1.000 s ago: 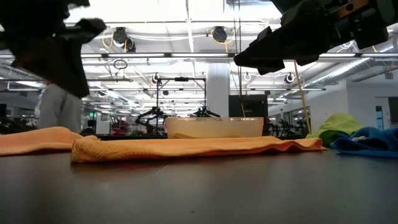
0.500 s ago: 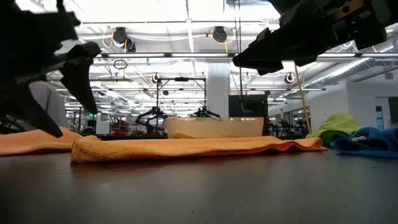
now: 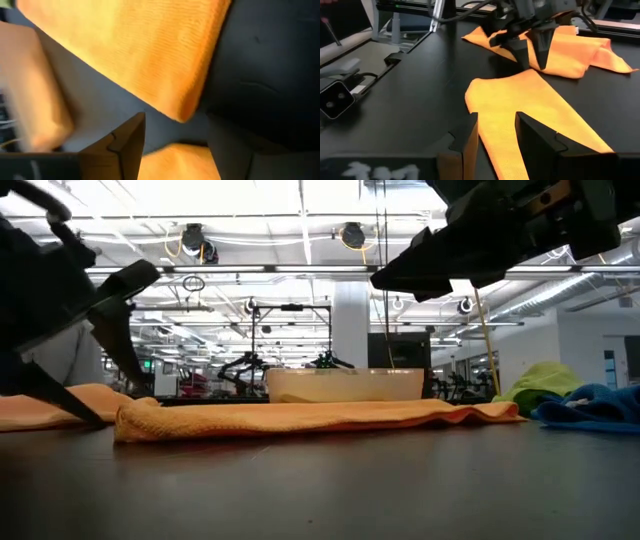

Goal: Fold microfiber towels
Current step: Fold the right orange towel

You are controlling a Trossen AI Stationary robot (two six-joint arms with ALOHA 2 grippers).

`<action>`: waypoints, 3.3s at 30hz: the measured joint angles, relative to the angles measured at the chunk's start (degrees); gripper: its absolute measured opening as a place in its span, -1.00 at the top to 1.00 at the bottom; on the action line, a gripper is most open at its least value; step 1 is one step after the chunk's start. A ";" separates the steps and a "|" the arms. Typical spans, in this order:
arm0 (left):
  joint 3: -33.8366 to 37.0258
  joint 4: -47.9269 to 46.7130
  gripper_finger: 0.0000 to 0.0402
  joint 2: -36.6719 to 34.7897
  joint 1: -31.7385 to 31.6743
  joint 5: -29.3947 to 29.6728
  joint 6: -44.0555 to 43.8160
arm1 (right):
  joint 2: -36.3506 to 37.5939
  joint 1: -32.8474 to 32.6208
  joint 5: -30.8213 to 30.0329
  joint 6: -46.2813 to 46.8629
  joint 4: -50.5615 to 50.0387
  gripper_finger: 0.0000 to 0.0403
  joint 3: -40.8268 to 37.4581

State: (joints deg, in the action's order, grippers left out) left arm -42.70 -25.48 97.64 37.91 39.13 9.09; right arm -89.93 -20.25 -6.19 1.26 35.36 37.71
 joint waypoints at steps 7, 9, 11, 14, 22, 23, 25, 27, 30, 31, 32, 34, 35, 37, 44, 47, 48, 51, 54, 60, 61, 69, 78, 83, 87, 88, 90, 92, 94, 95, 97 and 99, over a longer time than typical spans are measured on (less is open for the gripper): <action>-0.05 2.39 0.06 1.95 0.79 4.12 5.33 | 0.00 0.00 -0.01 1.07 0.00 0.40 0.00; -0.05 2.58 0.08 1.95 1.08 4.46 6.44 | -0.17 -0.17 0.14 1.06 0.56 0.40 0.00; -0.04 2.63 0.12 1.95 1.16 4.29 7.51 | -2.10 -0.92 0.23 0.89 3.95 0.40 0.07; -0.02 2.71 0.21 1.96 1.16 3.68 8.35 | -7.98 -2.48 1.22 -0.93 8.00 0.40 1.31; 0.02 2.59 0.63 2.01 1.09 0.64 6.96 | -23.88 -3.06 1.80 -5.51 0.48 0.35 18.31; 0.02 2.53 0.69 2.01 1.09 0.28 6.41 | -25.26 -3.02 1.72 -6.33 -1.61 0.33 20.67; 0.04 2.41 0.80 2.01 1.09 -0.34 5.33 | -27.70 -2.83 1.48 -7.16 -5.13 0.25 25.14; 0.06 2.30 0.92 2.01 1.11 -0.71 4.49 | -29.66 -2.60 0.41 -7.65 -7.22 0.17 28.66; 0.04 2.19 0.96 1.99 1.16 -0.73 3.53 | -32.16 -2.24 -0.03 -8.52 -9.02 0.06 32.21; 0.06 2.19 0.94 1.89 1.16 -0.74 3.41 | -32.81 -2.21 -0.03 -8.63 -9.09 0.02 32.97; 0.06 2.19 0.93 1.90 1.16 -0.74 3.39 | -33.54 -2.19 -0.04 -8.62 -9.22 -0.01 33.67; 0.04 2.21 0.91 1.85 1.16 -0.74 3.36 | -35.09 -1.93 -0.16 -8.63 -8.80 -0.06 35.46; 0.06 2.23 0.92 1.59 1.16 -0.76 3.36 | -35.92 -1.88 -0.52 -8.61 -9.03 -0.07 36.10; 0.06 2.21 0.96 1.54 1.16 -0.81 3.20 | -37.87 -1.57 -1.33 -8.63 -9.08 -0.10 37.73; 0.11 2.22 0.93 1.12 1.16 -1.08 2.00 | -42.05 -0.23 -2.51 -6.84 -8.60 -0.04 41.45; 0.11 2.16 0.95 1.08 1.16 -1.17 0.88 | -42.22 0.53 -2.93 -5.87 -9.55 0.05 41.46; 0.09 2.05 0.97 1.07 1.16 -1.27 0.62 | -42.21 0.71 -3.54 -5.34 -10.23 0.09 41.46; 0.09 1.99 0.96 1.07 1.16 -1.35 -0.09 | -42.18 0.79 -4.82 -4.91 -11.27 0.29 41.51; 0.08 1.86 0.94 1.05 1.16 -1.53 -0.69 | -42.18 0.66 -5.29 -5.47 -11.59 0.55 41.51; 0.09 1.34 0.97 -0.33 1.31 -3.68 -4.89 | -41.35 -0.75 -6.58 -8.17 -12.53 0.96 41.37; -0.03 1.08 0.96 -0.91 1.53 -4.75 -6.05 | -40.88 -1.15 -6.62 -8.17 -12.90 0.95 41.35; -6.22 -1.85 0.97 -4.49 6.10 -13.39 -14.82 | -36.02 -4.94 -5.78 -7.91 -15.49 0.98 41.16; -16.40 -1.22 0.99 -4.54 14.64 -17.41 -24.88 | -33.40 -9.59 3.98 -4.08 -14.77 0.99 41.28; -21.72 -1.20 0.98 -4.54 16.91 -16.82 -23.59 | -31.17 -12.05 4.38 -3.58 -14.72 1.00 41.35; -24.20 -2.32 0.98 -4.59 16.47 -16.30 -18.90 | -28.10 -13.45 2.65 -4.49 -17.35 1.00 41.35; -24.37 -2.89 0.98 -4.59 15.94 -16.12 -17.52 | -27.36 -13.62 0.98 -4.79 -19.07 1.00 41.35; -24.37 -4.50 0.98 -4.61 14.45 -16.05 -15.56 | -26.02 -13.70 -2.66 -4.81 -22.67 1.00 41.30; -24.37 -7.02 0.99 -4.61 12.48 -15.95 -14.39 | -25.06 -13.73 -6.22 -4.06 -26.26 1.00 41.29; -24.37 -9.80 0.98 -4.61 10.11 -15.95 -13.91 | -24.47 -13.63 -9.43 -2.92 -29.73 1.00 41.25; -24.37 -11.31 0.97 -4.61 8.76 -15.91 -13.61 | -24.25 -13.48 -10.64 -2.44 -30.71 1.00 41.10; -24.37 -13.64 0.97 -4.61 5.98 -15.90 -12.55 | -23.59 -12.90 -11.88 -1.84 -30.73 1.00 39.50; -24.37 -15.11 0.98 -4.61 3.17 -15.92 -11.39 | -22.44 -12.16 -11.93 -1.40 -28.96 1.00 36.56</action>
State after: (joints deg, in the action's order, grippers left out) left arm -67.07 -40.59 93.03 41.08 23.21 -2.30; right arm -112.37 -32.41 -18.11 -0.14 6.40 74.27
